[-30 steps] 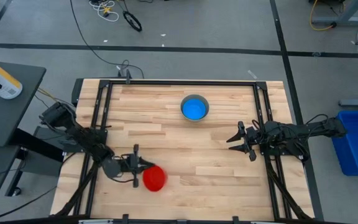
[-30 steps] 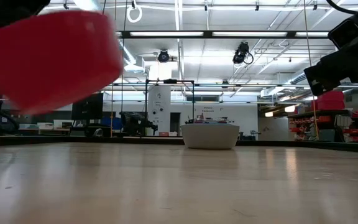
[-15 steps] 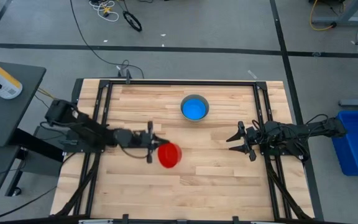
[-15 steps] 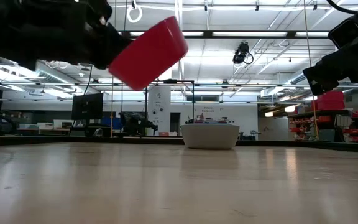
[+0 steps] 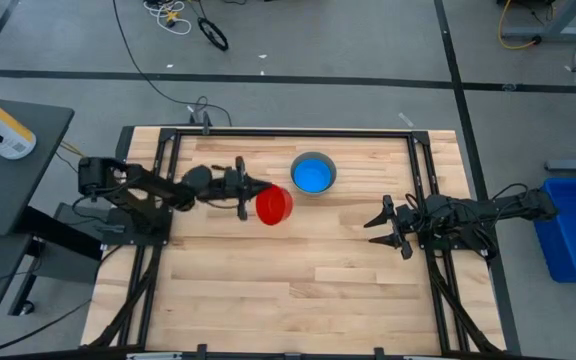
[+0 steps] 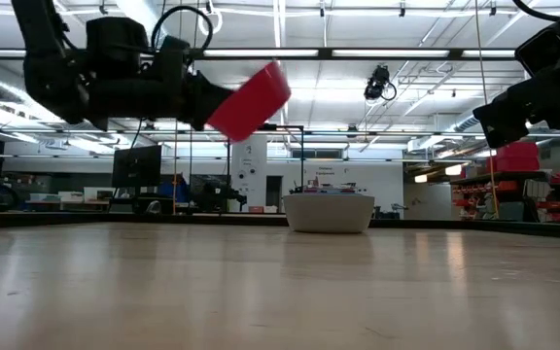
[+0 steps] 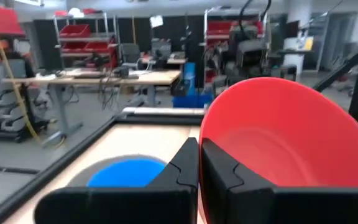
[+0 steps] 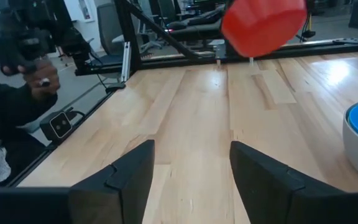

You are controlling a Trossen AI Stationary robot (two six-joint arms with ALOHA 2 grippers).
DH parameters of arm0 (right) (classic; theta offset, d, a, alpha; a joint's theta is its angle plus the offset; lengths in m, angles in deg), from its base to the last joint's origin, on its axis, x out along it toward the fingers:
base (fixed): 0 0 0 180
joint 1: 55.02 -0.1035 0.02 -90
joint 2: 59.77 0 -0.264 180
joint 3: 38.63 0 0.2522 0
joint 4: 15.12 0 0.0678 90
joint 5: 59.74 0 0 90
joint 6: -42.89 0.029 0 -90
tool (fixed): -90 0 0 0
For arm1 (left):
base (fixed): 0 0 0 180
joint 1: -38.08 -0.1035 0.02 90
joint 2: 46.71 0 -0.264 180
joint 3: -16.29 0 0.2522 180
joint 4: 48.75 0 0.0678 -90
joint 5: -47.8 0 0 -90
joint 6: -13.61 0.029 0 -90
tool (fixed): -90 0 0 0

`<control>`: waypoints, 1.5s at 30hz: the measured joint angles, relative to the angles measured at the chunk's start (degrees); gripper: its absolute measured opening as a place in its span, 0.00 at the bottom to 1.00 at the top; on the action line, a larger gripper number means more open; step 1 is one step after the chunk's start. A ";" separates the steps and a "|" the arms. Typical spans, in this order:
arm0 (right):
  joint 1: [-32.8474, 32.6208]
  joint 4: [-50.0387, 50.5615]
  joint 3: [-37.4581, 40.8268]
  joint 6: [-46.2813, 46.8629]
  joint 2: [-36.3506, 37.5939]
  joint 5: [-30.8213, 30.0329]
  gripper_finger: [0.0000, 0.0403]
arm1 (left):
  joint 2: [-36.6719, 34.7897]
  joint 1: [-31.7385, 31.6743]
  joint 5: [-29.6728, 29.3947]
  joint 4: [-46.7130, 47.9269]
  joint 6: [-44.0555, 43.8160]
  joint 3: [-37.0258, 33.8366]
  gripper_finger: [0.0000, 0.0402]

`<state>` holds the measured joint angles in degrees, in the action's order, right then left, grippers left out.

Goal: Nest bowls inside each other
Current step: Stack the red bowl on the light blue bowl

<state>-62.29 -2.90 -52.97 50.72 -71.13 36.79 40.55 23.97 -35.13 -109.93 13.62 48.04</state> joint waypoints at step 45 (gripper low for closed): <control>-0.01 -0.24 0.00 0.73 -2.58 1.22 0.67 | 26.32 -16.41 10.04 28.69 -2.45 40.65 0.01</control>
<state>-62.29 -3.14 -52.97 51.44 -73.70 38.01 66.87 7.56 -25.09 -81.24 11.17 88.70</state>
